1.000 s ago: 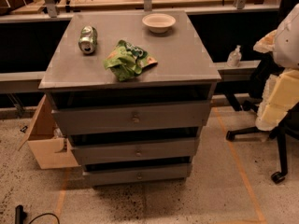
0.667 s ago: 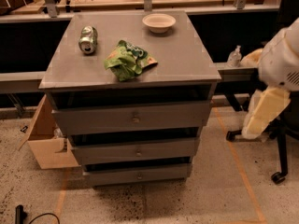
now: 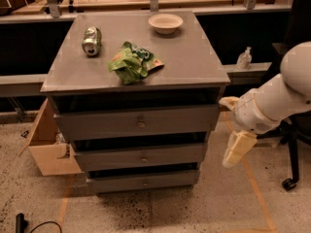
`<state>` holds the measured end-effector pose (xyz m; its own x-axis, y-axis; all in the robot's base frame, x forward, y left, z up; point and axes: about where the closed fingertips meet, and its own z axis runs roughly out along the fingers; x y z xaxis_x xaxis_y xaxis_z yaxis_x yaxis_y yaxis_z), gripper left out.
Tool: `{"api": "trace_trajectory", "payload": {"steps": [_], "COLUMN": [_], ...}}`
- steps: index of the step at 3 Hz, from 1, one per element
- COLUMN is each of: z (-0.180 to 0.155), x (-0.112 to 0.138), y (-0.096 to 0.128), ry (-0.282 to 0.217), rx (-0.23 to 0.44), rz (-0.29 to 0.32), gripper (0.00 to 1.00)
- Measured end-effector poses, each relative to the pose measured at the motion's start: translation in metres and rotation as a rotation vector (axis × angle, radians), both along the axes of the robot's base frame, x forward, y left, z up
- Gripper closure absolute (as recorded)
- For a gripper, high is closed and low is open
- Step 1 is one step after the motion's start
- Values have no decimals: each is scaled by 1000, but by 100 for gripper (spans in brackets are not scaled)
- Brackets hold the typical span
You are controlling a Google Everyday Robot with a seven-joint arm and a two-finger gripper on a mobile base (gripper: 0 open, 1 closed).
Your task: Open middle drawer
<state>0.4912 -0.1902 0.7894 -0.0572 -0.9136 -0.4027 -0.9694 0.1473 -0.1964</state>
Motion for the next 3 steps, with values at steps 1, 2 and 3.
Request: {"api": "trace_trajectory", "payload": {"steps": [1,2,3], "z": [-66,-142,-142], "x": [14,29,29], "y": [24,63,63], "ry": [26,83,84], "rx": [32,-1,-1], "rz": [69,150,151], "gripper": [0,0,0]}}
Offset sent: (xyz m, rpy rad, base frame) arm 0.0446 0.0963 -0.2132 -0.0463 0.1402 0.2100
